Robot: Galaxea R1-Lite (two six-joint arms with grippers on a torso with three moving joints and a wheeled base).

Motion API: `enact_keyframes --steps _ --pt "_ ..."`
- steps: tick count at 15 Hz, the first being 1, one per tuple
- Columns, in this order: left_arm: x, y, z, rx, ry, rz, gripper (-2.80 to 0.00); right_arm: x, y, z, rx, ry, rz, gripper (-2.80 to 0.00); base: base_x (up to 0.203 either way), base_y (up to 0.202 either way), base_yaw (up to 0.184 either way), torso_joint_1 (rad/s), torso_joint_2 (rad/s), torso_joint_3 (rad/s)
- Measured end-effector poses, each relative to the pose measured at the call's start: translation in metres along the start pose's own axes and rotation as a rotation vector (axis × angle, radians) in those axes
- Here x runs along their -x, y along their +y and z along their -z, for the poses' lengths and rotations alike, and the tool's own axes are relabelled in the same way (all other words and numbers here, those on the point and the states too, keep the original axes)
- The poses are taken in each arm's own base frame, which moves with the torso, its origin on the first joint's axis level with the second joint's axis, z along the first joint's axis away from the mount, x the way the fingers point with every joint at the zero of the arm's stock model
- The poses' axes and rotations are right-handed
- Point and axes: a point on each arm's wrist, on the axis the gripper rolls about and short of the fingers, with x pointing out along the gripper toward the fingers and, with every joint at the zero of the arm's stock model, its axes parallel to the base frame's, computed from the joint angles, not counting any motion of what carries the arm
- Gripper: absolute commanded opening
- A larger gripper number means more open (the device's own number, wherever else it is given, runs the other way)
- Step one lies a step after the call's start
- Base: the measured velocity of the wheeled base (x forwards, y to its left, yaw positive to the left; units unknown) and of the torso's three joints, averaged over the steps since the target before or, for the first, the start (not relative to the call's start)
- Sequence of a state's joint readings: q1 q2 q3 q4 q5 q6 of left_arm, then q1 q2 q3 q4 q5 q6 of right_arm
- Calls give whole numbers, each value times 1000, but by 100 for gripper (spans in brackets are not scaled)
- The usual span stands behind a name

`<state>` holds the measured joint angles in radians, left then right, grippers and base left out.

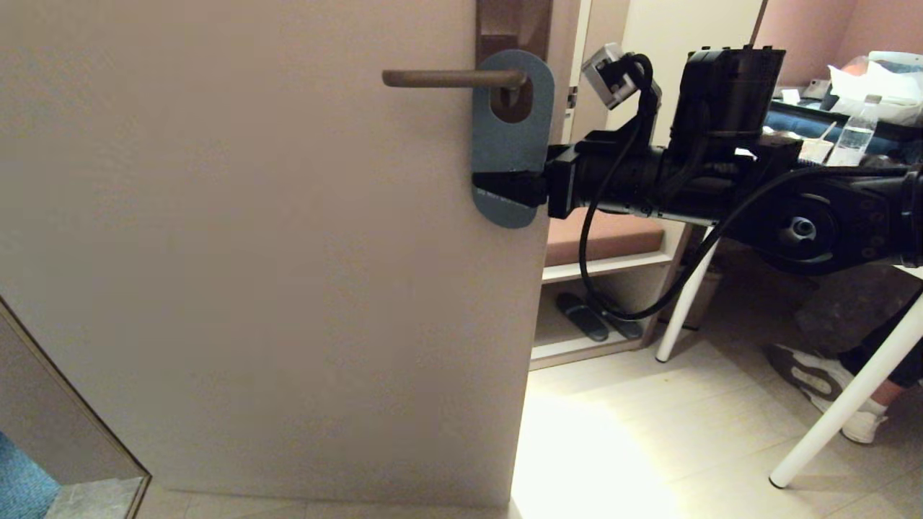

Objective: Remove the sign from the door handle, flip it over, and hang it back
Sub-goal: Take down the sign

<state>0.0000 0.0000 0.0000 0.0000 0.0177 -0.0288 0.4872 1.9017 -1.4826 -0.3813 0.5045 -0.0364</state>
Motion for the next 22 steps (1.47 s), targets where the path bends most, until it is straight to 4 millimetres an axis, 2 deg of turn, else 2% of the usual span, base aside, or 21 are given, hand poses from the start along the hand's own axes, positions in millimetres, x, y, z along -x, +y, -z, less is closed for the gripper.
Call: enact_keyframes --steps 3,4,22 --pt "0 0 0 0 0 0 -280 -1 -1 2 -2 4 0 0 0 0 0 0 0 0" --pt "0 0 0 0 0 0 -280 -2 -1 2 -2 4 0 -280 0 0 0 0 0 0" --pt "0 0 0 0 0 0 -280 0 0 -1 9 -6 27 -280 0 0 0 0 0 0"
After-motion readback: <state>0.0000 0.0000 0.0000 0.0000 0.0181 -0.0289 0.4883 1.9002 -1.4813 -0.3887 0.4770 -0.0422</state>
